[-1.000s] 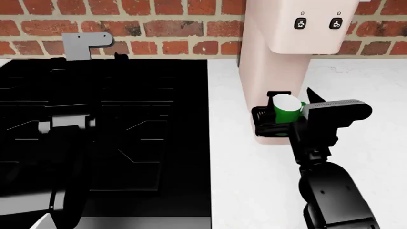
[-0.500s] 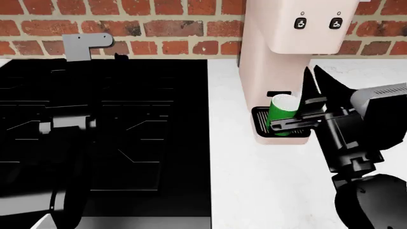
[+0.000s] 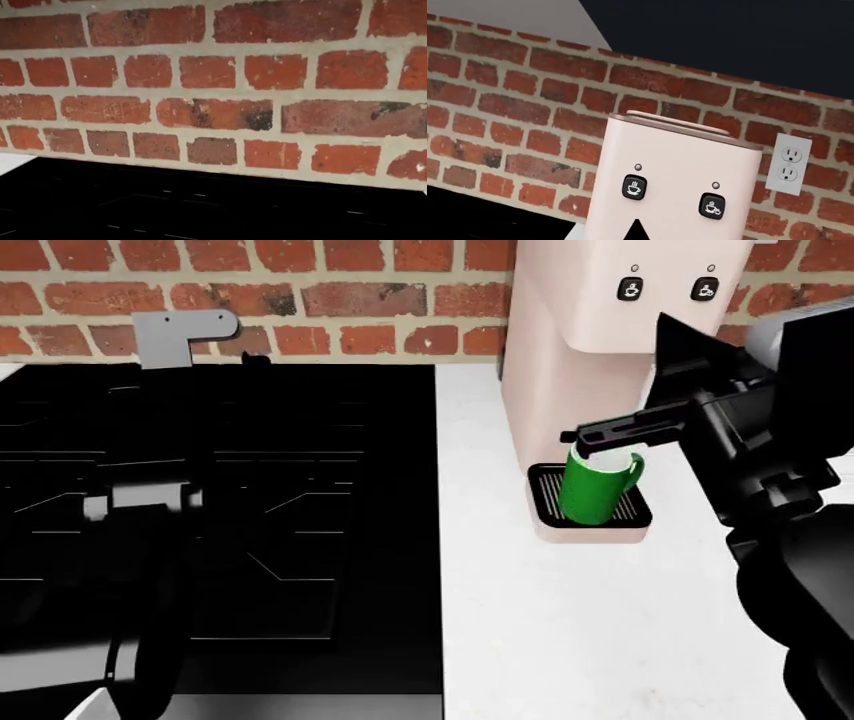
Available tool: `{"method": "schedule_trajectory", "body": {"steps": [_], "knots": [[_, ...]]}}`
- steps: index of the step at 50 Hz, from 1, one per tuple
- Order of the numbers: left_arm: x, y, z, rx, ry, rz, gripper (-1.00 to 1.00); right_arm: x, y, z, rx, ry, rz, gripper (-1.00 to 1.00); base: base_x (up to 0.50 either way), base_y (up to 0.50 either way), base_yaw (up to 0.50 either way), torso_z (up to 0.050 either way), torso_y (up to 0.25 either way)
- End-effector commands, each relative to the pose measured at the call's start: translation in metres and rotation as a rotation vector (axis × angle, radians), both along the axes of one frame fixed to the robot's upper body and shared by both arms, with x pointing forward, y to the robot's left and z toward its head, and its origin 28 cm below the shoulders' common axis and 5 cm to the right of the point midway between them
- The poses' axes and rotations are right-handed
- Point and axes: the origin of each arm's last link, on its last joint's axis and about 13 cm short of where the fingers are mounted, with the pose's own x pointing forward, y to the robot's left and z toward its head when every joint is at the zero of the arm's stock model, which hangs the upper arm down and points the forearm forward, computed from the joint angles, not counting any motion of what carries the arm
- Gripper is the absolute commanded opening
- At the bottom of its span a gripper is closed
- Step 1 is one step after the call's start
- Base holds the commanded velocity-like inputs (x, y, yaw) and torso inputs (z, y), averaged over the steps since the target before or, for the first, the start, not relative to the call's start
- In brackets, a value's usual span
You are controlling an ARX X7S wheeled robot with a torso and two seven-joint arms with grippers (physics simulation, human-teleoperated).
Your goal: Pick the mug from the cabinet, place it under the coffee machine dispenser, and press the start button.
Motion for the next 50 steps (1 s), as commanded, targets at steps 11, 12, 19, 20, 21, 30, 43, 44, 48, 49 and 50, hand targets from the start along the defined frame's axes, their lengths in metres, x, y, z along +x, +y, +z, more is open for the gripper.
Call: {"method": "schedule_trajectory", "body": {"steps": [11, 12, 19, 20, 21, 30, 43, 44, 48, 49, 50], "knots": [[0.0, 0.001, -0.002, -0.003, 0.003, 0.0, 1.0, 0.022, 0.002, 0.005, -0.041, 0.002, -0.026, -1.0, 0.0, 0.0, 0.0, 0.0, 0.0], [0.0, 0.0, -0.002, -0.003, 0.003, 0.0, 1.0, 0.022, 0.002, 0.005, -0.042, 0.001, -0.025, -1.0, 0.0, 0.0, 0.0, 0.0, 0.0], [-0.001, 0.0, -0.004, -0.001, 0.005, -0.001, 1.0, 0.025, 0.003, 0.003, -0.048, -0.002, -0.022, -1.0, 0.0, 0.0, 0.0, 0.0, 0.0], [-0.001, 0.0, -0.004, -0.001, 0.005, 0.0, 1.0, 0.026, 0.003, 0.003, -0.048, -0.004, -0.022, -1.0, 0.0, 0.0, 0.0, 0.0, 0.0], [-0.001, 0.0, -0.004, -0.001, 0.005, 0.0, 1.0, 0.026, 0.002, 0.003, -0.05, -0.009, -0.024, -1.0, 0.0, 0.0, 0.0, 0.0, 0.0], [-0.001, -0.001, -0.005, 0.002, 0.007, -0.001, 1.0, 0.031, 0.002, 0.003, -0.048, -0.021, -0.024, -1.0, 0.0, 0.0, 0.0, 0.0, 0.0], [-0.001, -0.002, -0.005, -0.001, 0.01, -0.003, 1.0, 0.041, 0.004, 0.002, -0.049, -0.016, -0.016, -1.0, 0.0, 0.0, 0.0, 0.0, 0.0], [-0.001, -0.002, -0.006, -0.001, 0.011, -0.003, 1.0, 0.041, 0.005, 0.001, -0.049, -0.015, -0.013, -1.0, 0.0, 0.0, 0.0, 0.0, 0.0], [-0.001, -0.002, -0.006, -0.001, 0.012, -0.003, 1.0, 0.043, 0.007, 0.003, -0.05, -0.017, -0.005, -1.0, 0.0, 0.0, 0.0, 0.0, 0.0], [-0.001, -0.002, -0.006, -0.001, 0.013, -0.003, 1.0, 0.043, 0.007, 0.003, -0.05, -0.018, -0.004, -1.0, 0.0, 0.0, 0.0, 0.0, 0.0], [-0.001, -0.002, -0.007, -0.001, 0.013, -0.002, 1.0, 0.043, 0.007, 0.003, -0.05, -0.019, -0.003, -1.0, 0.0, 0.0, 0.0, 0.0, 0.0]]}}
